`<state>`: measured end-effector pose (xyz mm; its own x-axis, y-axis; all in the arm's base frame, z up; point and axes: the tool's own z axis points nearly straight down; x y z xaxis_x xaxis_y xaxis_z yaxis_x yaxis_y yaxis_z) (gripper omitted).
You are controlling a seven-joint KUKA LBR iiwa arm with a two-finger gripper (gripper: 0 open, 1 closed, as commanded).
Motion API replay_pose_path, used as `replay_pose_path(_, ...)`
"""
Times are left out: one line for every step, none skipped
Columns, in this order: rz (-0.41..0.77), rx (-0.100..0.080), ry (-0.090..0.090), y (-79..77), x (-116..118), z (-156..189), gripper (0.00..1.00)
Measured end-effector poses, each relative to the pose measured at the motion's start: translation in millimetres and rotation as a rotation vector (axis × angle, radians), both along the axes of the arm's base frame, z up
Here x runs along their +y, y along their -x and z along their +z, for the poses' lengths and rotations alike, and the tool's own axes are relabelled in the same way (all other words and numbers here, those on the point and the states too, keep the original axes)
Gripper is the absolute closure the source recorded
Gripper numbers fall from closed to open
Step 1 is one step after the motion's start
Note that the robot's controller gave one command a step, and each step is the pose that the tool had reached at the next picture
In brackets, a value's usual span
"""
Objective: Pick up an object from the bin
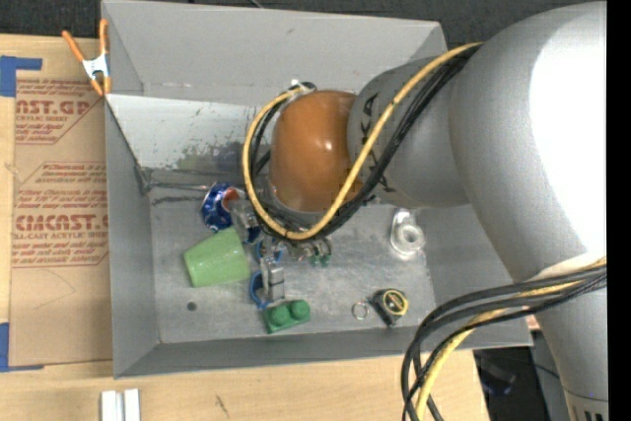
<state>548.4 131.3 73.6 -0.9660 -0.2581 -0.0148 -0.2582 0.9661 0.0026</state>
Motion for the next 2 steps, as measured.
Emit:
replay_pose_path(0.001, 0.012, 0.004, 2.0, 0.0, -3.7, 1.0)
replay_pose_path(0.0, 0.012, 0.004, 2.0, -0.1, -3.7, 0.0)
